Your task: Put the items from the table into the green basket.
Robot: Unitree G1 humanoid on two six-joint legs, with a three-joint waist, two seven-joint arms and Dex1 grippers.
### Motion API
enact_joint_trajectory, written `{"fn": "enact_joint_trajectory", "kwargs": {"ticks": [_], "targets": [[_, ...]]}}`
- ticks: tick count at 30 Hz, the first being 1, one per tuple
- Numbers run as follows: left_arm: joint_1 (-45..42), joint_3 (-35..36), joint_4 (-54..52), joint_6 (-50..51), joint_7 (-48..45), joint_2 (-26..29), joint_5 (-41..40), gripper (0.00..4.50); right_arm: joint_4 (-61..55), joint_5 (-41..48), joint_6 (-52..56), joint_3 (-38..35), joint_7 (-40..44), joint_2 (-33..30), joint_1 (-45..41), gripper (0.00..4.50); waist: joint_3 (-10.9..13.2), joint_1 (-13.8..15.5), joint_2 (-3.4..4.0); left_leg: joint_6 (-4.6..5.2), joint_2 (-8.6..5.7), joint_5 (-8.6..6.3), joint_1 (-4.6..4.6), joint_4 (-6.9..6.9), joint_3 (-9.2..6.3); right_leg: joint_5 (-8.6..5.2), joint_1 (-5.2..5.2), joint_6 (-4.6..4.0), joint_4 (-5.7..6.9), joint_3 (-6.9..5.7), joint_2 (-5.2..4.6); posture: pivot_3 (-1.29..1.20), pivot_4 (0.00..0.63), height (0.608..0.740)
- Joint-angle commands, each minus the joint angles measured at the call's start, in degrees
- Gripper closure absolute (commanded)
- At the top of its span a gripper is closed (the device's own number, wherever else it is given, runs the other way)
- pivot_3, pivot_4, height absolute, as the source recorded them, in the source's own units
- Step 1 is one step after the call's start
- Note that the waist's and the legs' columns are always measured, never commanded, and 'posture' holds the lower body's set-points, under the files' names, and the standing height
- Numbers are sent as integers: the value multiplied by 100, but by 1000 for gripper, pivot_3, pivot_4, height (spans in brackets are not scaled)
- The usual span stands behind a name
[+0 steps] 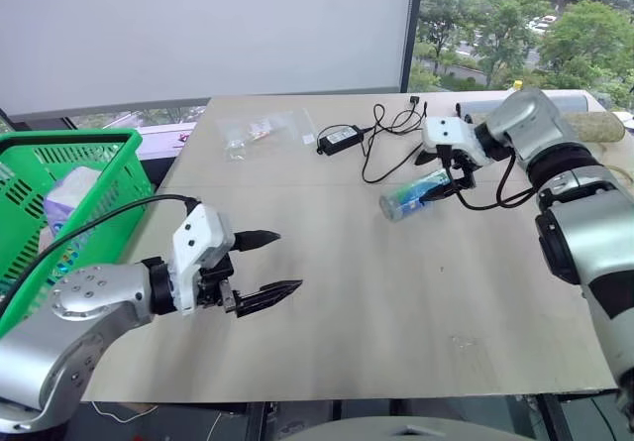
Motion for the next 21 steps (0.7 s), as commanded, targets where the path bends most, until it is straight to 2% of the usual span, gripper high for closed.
{"fn": "enact_joint_trajectory", "kwargs": {"ticks": [1, 3, 9, 18, 21], "targets": [[30, 25, -243, -53, 125, -56, -67, 0, 52, -762, -515, 592, -1415, 50, 111, 128, 0, 13, -1, 0, 0, 0, 0, 0, 0, 0, 0, 0, 0, 0, 0, 214, 0, 740], [4, 21, -312, -31, 226, -129, -140, 0, 133, -952, -539, 740, -1919, 167, 155, 128, 0, 19, -1, -2, -1, 1, -1, 0, 0, 0, -1, -1, 1, 1, 0, 221, 0, 740], [26, 78, -454, 37, 489, -235, -284, 0, 293, -1418, -441, 1084, -2664, 429, 239, 128, 0, 45, -2, -14, -1, 9, -3, -5, 1, -1, -10, -2, 7, 7, 3, 262, 0, 740], [349, 174, -706, 4, 727, -315, -348, 0, 409, -1778, 105, 1325, -2258, 483, 410, 128, -1, 292, -3, -15, -3, 9, -3, -9, -2, -1, -10, -3, 5, -2, 7, 336, 0, 740], [523, 250, -791, -23, 803, -377, -352, 0, 407, -1695, 214, 1228, -2174, 518, 442, 1021, -1, 366, -3, -15, -3, 10, -2, -9, -3, -2, -10, -3, 6, -4, 7, 350, 0, 740]]}}
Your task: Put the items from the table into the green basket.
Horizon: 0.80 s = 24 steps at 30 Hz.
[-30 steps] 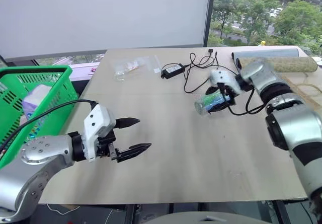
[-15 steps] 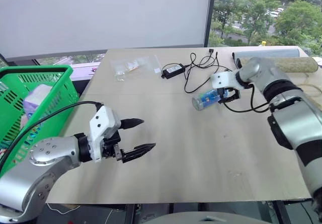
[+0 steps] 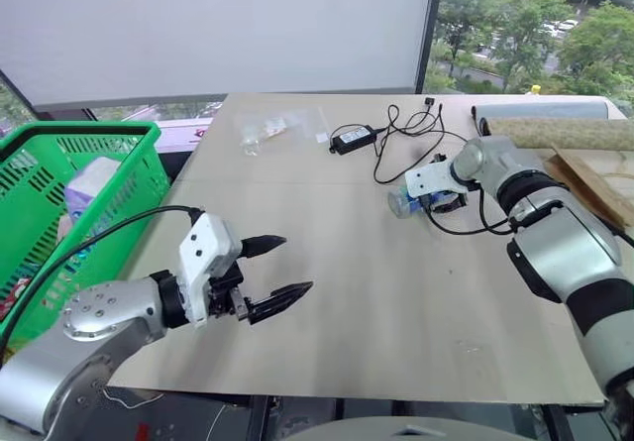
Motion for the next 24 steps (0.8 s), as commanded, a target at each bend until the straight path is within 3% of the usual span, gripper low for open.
{"fn": "enact_joint_trajectory", "kwargs": {"ticks": [1, 3, 5, 10, 20, 24], "targets": [[149, 219, -236, -92, 100, -72, -97, 0, -18, 32, 147, -70, 196, -6, 42, 1367, -1, 45, -2, 0, 0, 0, 0, -1, -1, 0, 0, -1, 0, 0, 0, 351, 0, 740], [213, 209, -259, -124, 117, -96, -76, 0, -24, -13, 125, -33, 157, -5, 43, 2209, -6, 76, -8, 0, 0, 0, 2, -1, -3, -1, 2, -1, 0, 0, 0, 352, 0, 740], [238, 182, -246, -165, 121, -118, -51, 0, -27, -52, 100, -5, 144, -8, 44, 2708, -9, 98, -14, -1, 0, 1, 3, -1, -3, -1, 3, -2, 1, -1, 3, 346, 0, 740], [182, 117, -118, -260, 62, -147, -18, 0, -53, 267, 38, -336, 348, 60, -4, 2749, -10, 108, -15, -3, 1, 2, 7, -1, -3, -1, 6, -2, 2, -2, 5, 324, 0, 740], [-365, 69, 308, -587, 127, -309, 156, 0, -201, 1050, -320, -1092, 1754, -89, -157, 2773, -11, 53, -17, -3, 5, 2, 8, -5, -1, -3, 6, -6, 0, -7, 9, 246, 0, 740], [-667, -215, 355, -603, 204, -523, 56, 0, -417, 2563, 66, -2372, 3226, 89, -265, 2773, -9, -53, -17, -3, 5, 2, 4, -4, -2, -2, 6, -5, -4, -6, 6, 218, 0, 740]]}}
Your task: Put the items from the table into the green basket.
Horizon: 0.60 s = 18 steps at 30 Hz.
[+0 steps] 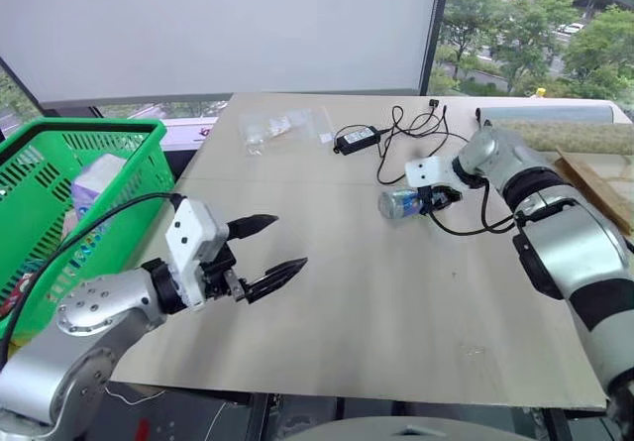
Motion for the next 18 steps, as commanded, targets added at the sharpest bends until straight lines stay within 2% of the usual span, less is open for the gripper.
{"fn": "enact_joint_trajectory", "kwargs": {"ticks": [1, 4, 6, 9, 14, 18], "targets": [[-284, -243, -15, -122, 75, -156, -67, 0, -395, 1371, 433, -1059, 1334, 183, -270, 2773, 0, -75, 0, 0, 2, 0, 0, 0, 0, 0, 0, 0, 1, 1, 1, 204, 0, 740], [-614, -418, 78, -139, 161, -341, -95, 0, -837, 2373, 1249, -1218, 1781, 361, -180, 2773, 1, -153, 2, 0, 4, 0, -1, 0, -5, 1, -1, 0, 2, 2, 0, 189, 0, 740], [-922, -525, 124, -136, 271, -542, -214, 0, -1672, 3125, 1815, -877, 1792, 372, 196, 2773, 1, -173, 1, 0, 4, 0, -1, 1, -8, 1, 0, 0, 3, 5, -2, 167, 0, 740], [-1416, -681, 180, 74, 514, -860, -647, 0, -3552, 4105, 2929, -708, 1792, 442, 989, 2773, -7, -169, -11, 0, 2, -1, -7, 4, -17, 1, 1, 0, -2, -3, -7, 131, 0, 740], [-1999, -773, 542, 90, 754, -1004, -594, 0, -6241, 4689, 4164, -481, 1485, 433, 2110, 2773, -5, -186, -8, 1, -4, -1, -41, 27, -31, 2, -18, 4, -1, -17, -15, 104, 0, 740], [-2301, -855, 822, 82, 743, -964, -507, 0, -7019, 4823, 4487, -349, 1235, 395, 2430, 2773, -6, -257, -9, 0, -5, -1, -44, 42, -35, 3, -19, 4, 8, -22, -12, 77, 0, 740]]}}
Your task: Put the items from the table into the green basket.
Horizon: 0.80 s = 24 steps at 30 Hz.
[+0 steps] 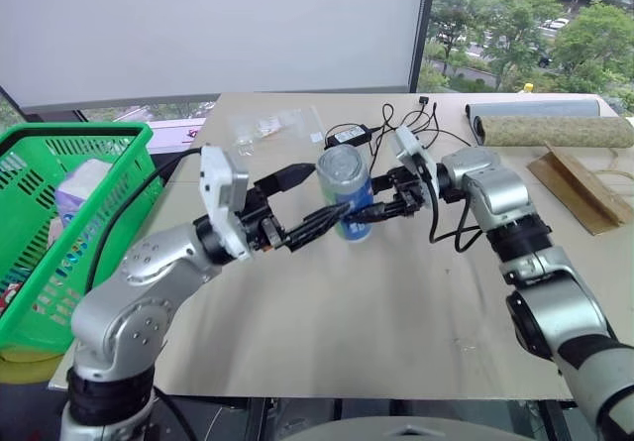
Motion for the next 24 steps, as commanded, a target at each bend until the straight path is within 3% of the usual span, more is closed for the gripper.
{"fn": "enact_joint_trajectory", "kwargs": {"ticks": [1, 4, 7, 11, 12, 16, 22, 24], "targets": [[-176, -70, 180, -46, 77, 57, 202, 0, -765, 273, 146, 103, -21, 63, -17, 2773, -1, -34, -2, 0, -1, 0, 1, 1, 1, 0, 2, 0, 0, 1, -1, 77, 0, 740], [-196, -243, 152, -27, -22, 67, 226, 0, -1000, 337, 282, 134, -148, 79, 30, 2773, -2, -92, -3, 0, -2, 0, 1, 7, 2, 0, 4, 1, -1, 1, -2, 77, 0, 740], [-281, -296, 193, -84, 0, -25, 195, 798, -1099, 331, 362, 178, -192, 56, 60, 2773, -2, -123, -3, 0, -1, 0, 1, 7, 3, 0, 3, 1, 0, 2, -1, 56, 0, 740], [-363, -291, 212, -23, -38, -46, 42, 2529, -1056, 293, 347, 178, -265, 31, 58, 2773, -2, -140, -4, 0, -1, 0, 1, 7, 2, 0, 3, 1, 0, 2, -1, 53, 0, 740], [-372, -292, 213, -33, -40, -45, 48, 2698, -1012, 268, 338, 173, -299, 29, 37, 1837, -2, -151, -4, 0, -1, 0, 0, 7, 2, 0, 3, 1, -1, 2, -1, 53, 0, 740], [-397, -73, 258, -162, 155, 2, 227, 2732, -965, 268, 435, 137, -376, -54, 55, 151, -2, -224, -4, 0, -1, 0, -1, 9, 1, 0, 4, 1, 0, 2, -2, 62, 0, 740], [-288, 1104, 387, -35, 911, 432, 345, 2734, -887, 252, 273, -254, -873, -294, 358, 0, -1, -223, -6, 0, 0, 0, -2, 9, -5, 0, 2, 1, 0, -2, -2, 111, 0, 740], [-97, 1898, 589, -13, 1170, 895, 729, 2734, -1033, 382, 154, -600, -1135, -359, 583, 0, -1, -236, -7, 0, 1, 0, 0, 7, -6, 0, 1, 0, 1, -2, 1, 130, 0, 740]]}}
